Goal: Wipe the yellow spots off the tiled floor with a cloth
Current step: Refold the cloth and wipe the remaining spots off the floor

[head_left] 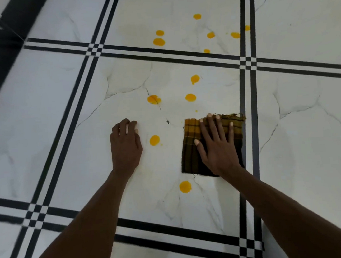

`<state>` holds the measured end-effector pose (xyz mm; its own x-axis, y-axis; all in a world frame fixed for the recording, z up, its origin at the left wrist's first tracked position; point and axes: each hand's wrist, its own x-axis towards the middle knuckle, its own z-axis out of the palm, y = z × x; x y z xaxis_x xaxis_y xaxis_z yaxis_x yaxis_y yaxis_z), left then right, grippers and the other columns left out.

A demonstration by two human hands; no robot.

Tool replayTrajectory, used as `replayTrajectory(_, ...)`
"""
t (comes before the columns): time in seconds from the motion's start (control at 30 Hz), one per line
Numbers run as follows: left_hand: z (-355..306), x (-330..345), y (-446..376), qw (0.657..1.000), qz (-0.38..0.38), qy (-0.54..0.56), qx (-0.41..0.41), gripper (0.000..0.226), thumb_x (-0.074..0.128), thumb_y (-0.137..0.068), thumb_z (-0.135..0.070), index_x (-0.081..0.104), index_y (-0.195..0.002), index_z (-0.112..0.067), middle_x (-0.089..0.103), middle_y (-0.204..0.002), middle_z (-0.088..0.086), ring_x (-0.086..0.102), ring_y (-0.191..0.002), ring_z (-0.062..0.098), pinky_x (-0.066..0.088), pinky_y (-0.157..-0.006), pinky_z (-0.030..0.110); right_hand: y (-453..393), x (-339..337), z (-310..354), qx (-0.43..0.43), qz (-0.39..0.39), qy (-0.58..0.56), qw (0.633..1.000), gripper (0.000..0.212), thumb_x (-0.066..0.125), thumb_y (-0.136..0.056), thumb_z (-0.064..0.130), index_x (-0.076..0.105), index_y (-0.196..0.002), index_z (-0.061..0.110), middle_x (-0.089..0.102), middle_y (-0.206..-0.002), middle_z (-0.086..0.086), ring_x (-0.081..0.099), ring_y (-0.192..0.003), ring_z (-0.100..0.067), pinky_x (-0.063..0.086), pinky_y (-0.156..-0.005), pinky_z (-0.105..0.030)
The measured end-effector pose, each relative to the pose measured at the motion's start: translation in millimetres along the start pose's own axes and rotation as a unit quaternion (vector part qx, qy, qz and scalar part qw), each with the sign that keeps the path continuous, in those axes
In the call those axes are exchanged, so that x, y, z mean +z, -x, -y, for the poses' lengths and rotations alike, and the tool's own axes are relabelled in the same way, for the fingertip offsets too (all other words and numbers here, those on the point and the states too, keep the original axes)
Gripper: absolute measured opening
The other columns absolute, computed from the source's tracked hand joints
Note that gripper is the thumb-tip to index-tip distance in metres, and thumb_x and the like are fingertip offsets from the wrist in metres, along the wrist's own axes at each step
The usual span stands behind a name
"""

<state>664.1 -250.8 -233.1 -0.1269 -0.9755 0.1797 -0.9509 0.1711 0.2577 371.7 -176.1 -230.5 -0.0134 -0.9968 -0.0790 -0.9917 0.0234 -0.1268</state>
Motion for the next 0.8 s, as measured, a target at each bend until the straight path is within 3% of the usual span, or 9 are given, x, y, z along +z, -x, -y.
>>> replayTrajectory(0.1,8.0,5.3,4.6,1.0,-0.004,0.0,0.015,0.037,0.045,-0.106,-0.016,0.059,-0.139,-0.007,0.059,-0.141,0.017,0.054,-0.126,0.041,0.046,-0.106,0.052,-16.2,-0.6,0.5,-0.008,0.008,0.003,1.0,0.071,0.024,-0.107,0.06,0.016,-0.168,0.023,0.004,-0.177,-0.009,-0.002,-0.164,-0.03,0.006,-0.126,-0.068)
replayTrajectory(0.2,22.2,4.3,6.9,0.999,0.002,0.013,0.045,0.041,0.041,-0.109,-0.021,0.056,-0.145,-0.011,0.056,-0.147,0.015,0.052,-0.135,0.041,0.033,-0.122,0.056,-53.8,-0.6,6.1,0.005,-0.001,0.004,1.0,0.076,0.023,-0.104,0.066,0.021,-0.167,0.023,0.008,-0.176,-0.011,0.003,-0.164,-0.033,0.006,-0.125,-0.07)
replayTrajectory(0.3,35.7,-0.4,8.3,0.998,0.018,0.014,0.053,0.046,0.037,-0.111,-0.03,0.048,-0.155,-0.022,0.042,-0.164,0.007,0.034,-0.154,0.035,0.019,-0.129,0.056,-87.9,-0.4,38.0,0.018,-0.006,-0.013,1.0,0.085,0.023,-0.101,0.072,0.022,-0.166,0.018,0.01,-0.175,-0.018,0.006,-0.163,-0.038,0.005,-0.125,-0.072)
replayTrajectory(0.4,36.9,-2.2,10.6,0.999,0.027,0.017,0.038,0.05,0.034,-0.111,-0.035,0.041,-0.159,-0.027,0.034,-0.17,0.003,0.023,-0.161,0.031,0.015,-0.131,0.055,-49.7,8.6,80.5,-0.125,0.007,0.002,0.992,0.076,0.028,-0.102,0.07,0.023,-0.166,0.029,0.008,-0.175,-0.018,0.003,-0.163,-0.038,0.008,-0.123,-0.072)
replayTrajectory(0.5,35.3,-5.1,9.3,0.998,0.032,0.018,0.044,0.05,0.035,-0.111,-0.036,0.04,-0.16,-0.027,0.033,-0.17,0.003,0.022,-0.161,0.03,0.015,-0.131,0.054,8.6,1.7,51.6,-0.246,0.041,0.032,0.968,0.073,0.027,-0.104,0.069,0.012,-0.167,0.035,-0.001,-0.177,-0.008,-0.006,-0.164,-0.031,0.004,-0.127,-0.067)
replayTrajectory(0.53,36.1,-5.7,10.0,0.998,0.031,0.018,0.042,0.05,0.035,-0.111,-0.036,0.04,-0.16,-0.028,0.033,-0.171,0.002,0.022,-0.161,0.03,0.015,-0.131,0.054,24.1,-0.9,32.4,-0.236,0.044,0.034,0.97,0.073,0.027,-0.105,0.068,0.011,-0.167,0.034,-0.002,-0.177,-0.006,-0.005,-0.164,-0.028,0.004,-0.128,-0.066)
replayTrajectory(0.6,37.2,-4.7,9.3,0.999,0.03,0.021,0.033,0.05,0.036,-0.111,-0.035,0.04,-0.16,-0.028,0.033,-0.171,0.002,0.022,-0.161,0.03,0.015,-0.131,0.054,56.8,-6.4,6.5,-0.12,0.047,0.023,0.991,0.074,0.026,-0.105,0.068,0.01,-0.168,0.032,-0.004,-0.177,-0.006,-0.004,-0.164,-0.029,0.002,-0.129,-0.064)
replayTrajectory(0.67,34.4,-4.8,7.8,0.999,0.024,0.014,0.032,0.05,0.037,-0.111,-0.035,0.04,-0.159,-0.028,0.033,-0.171,0.002,0.023,-0.161,0.03,0.015,-0.131,0.054,84.9,-5.1,21.5,-0.018,0.05,0.016,0.998,0.077,0.026,-0.104,0.069,0.006,-0.168,0.032,-0.008,-0.176,-0.01,-0.008,-0.163,-0.033,-0.003,-0.129,-0.065)
replayTrajectory(0.8,34.5,-5.5,6.8,0.999,0.025,0.018,0.03,0.05,0.035,-0.111,-0.035,0.039,-0.16,-0.027,0.032,-0.171,0.003,0.021,-0.161,0.03,0.015,-0.131,0.055,68.1,8.1,102.2,-0.154,0.05,-0.023,0.987,0.072,0.028,-0.104,0.067,0.017,-0.167,0.034,0.002,-0.177,-0.009,-0.003,-0.164,-0.031,0.006,-0.127,-0.067)
